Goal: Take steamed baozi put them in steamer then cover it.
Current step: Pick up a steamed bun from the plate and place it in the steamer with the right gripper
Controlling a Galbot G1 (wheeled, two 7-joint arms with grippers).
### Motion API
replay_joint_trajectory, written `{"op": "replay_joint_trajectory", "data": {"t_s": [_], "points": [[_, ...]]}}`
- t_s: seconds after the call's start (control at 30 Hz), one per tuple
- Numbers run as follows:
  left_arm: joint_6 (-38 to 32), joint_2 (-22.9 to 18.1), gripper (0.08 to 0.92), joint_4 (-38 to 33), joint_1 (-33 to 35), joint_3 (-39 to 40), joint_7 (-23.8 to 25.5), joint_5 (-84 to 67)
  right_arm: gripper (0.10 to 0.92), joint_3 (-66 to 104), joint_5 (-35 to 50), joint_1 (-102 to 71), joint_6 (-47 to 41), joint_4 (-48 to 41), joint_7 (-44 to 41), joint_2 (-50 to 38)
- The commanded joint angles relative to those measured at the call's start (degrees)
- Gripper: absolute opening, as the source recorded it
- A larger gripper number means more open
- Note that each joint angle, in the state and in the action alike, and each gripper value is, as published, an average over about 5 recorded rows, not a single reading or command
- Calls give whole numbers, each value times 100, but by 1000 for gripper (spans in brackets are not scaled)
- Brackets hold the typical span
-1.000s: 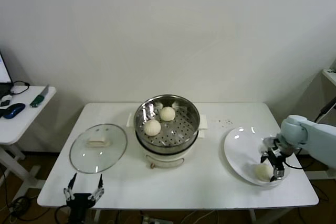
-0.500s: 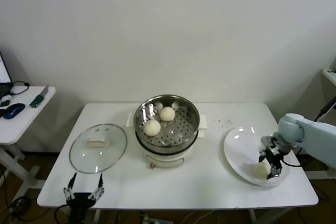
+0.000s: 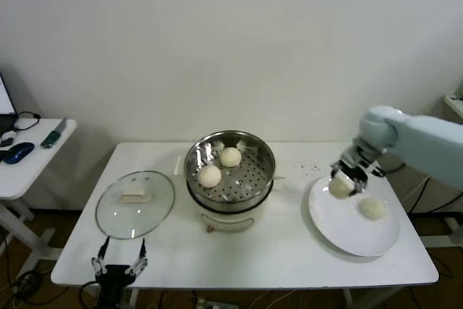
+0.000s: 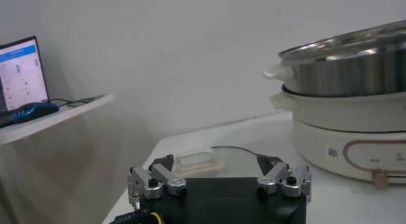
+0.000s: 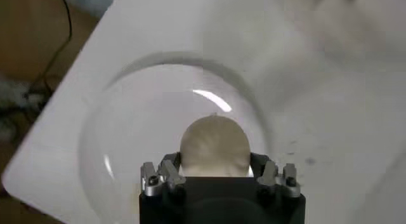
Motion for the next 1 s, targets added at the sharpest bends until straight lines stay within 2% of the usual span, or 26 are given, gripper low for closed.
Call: {"op": "replay_joint_trajectory", "data": {"t_s": [0.03, 0.23, 0.4, 0.67, 1.0], "points": [[-42, -17, 823, -11, 20, -5, 19, -17, 704, -155, -233, 1456, 1526, 38, -99, 1660], [-78, -4, 823, -1, 79, -53, 73, -48, 704, -93, 86, 1550, 1889, -374, -20, 2724], [-101, 22, 823, 8, 119, -119, 69, -133, 705, 78, -15, 1134, 1935, -453, 20, 3275], [-97, 73, 823, 4, 147, -202, 60, -222, 704, 75, -364, 219, 1971, -561, 51, 3782], [-127, 65, 823, 61, 105, -217, 70, -320, 707, -120, -619, -338, 2093, -622, 118, 3914]]}}
